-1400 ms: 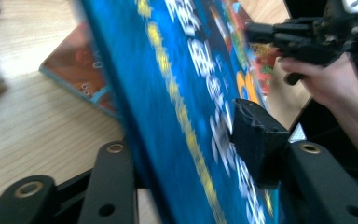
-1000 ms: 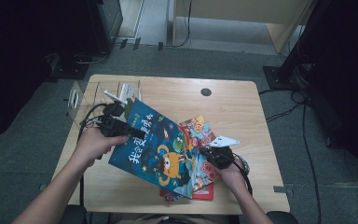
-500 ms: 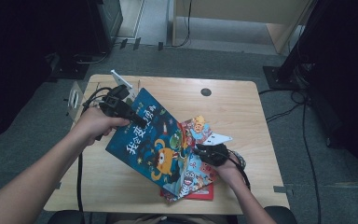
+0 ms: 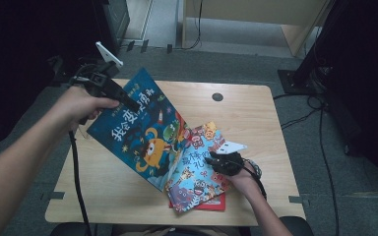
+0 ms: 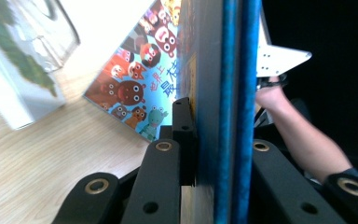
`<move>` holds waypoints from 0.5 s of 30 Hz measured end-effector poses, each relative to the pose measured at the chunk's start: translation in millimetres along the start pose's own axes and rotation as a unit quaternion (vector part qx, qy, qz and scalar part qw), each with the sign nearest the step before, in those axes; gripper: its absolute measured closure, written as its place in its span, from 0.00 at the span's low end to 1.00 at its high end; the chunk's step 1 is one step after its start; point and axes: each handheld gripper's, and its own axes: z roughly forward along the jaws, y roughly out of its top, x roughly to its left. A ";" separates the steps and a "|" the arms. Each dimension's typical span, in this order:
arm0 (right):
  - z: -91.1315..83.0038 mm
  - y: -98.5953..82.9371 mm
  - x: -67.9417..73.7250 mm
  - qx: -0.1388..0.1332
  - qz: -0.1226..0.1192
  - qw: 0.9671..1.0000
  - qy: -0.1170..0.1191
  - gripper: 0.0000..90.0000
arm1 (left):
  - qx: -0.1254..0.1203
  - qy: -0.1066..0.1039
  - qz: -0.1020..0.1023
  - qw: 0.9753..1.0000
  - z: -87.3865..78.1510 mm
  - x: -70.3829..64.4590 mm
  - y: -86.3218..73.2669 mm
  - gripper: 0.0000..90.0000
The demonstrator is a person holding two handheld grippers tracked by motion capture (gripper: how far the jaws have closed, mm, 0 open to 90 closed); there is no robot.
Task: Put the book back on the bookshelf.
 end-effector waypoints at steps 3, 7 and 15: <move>-0.1 0.0 0.2 0.000 0.001 1.000 0.000 0.73 | -0.014 0.007 -0.009 1.000 -23.8 1.7 1.4 0.92; 0.0 -0.1 0.2 0.000 0.000 1.000 0.000 0.74 | -0.033 0.025 -0.017 0.999 -54.4 5.6 1.0 0.92; -0.2 -0.3 0.0 0.000 0.000 1.000 0.001 0.74 | -0.084 0.031 -0.054 0.995 -113.3 30.1 -14.9 0.92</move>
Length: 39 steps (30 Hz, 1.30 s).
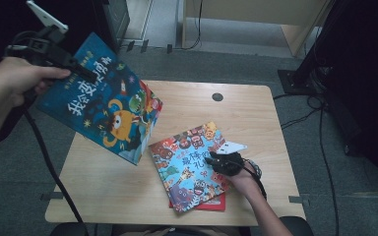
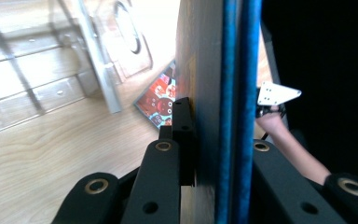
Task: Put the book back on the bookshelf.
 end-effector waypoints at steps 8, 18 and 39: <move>-0.1 -0.2 0.0 0.000 0.000 1.000 0.000 0.74 | -0.042 0.016 -0.032 0.998 -43.1 32.7 -10.0 0.92; -0.1 -0.4 -0.2 -0.001 0.000 1.000 0.000 0.74 | -0.077 0.041 -0.088 0.992 -85.0 77.6 -26.4 0.92; 0.4 -0.1 0.0 -0.002 -0.003 1.000 0.002 0.75 | -0.056 0.114 -0.133 0.983 -67.0 124.0 -19.5 0.92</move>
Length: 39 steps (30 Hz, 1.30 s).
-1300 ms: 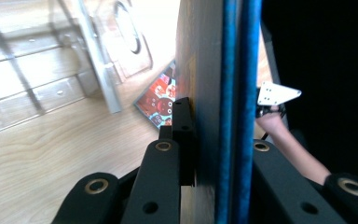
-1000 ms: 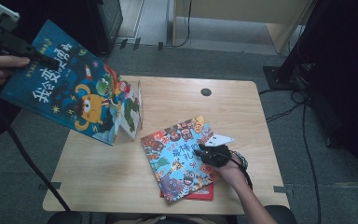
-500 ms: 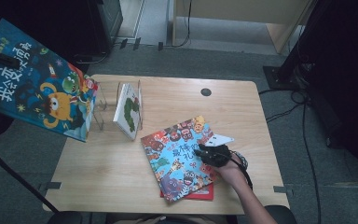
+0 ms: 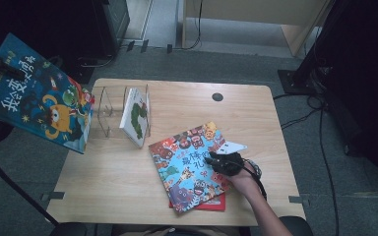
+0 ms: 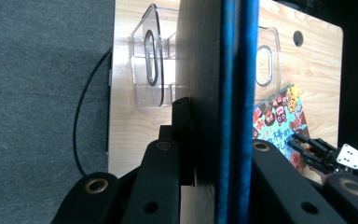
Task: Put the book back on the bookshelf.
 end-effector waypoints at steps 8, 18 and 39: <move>0.1 -0.1 -0.2 -0.001 -0.001 1.000 0.001 0.75 | 0.007 0.001 -0.010 1.000 27.7 7.3 5.8 0.92; 0.5 -0.1 0.1 -0.002 0.001 1.000 0.001 0.75 | 0.003 -0.005 -0.015 1.000 54.2 18.6 10.0 0.91; 0.5 -0.1 0.1 -0.002 0.000 1.000 0.000 0.75 | 0.000 -0.030 -0.030 0.999 90.0 27.4 10.5 0.89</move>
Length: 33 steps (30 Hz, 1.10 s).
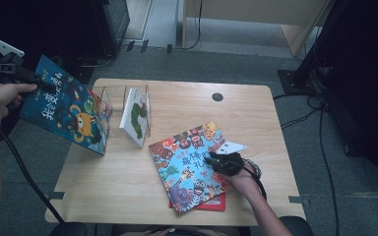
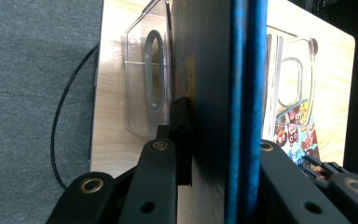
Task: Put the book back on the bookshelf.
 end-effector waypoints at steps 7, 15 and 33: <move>0.1 0.0 0.0 0.000 0.000 1.000 0.000 0.75 | -0.016 -0.012 -0.004 1.000 -3.9 3.3 -1.2 0.86; 0.2 0.0 0.1 0.000 -0.001 1.000 0.000 0.75 | -0.022 -0.008 0.005 1.000 -15.5 -2.1 0.7 0.73; 0.5 -0.5 -0.1 -0.003 0.000 1.000 0.006 0.67 | -0.064 0.005 0.019 0.998 -69.6 -5.1 -15.1 0.56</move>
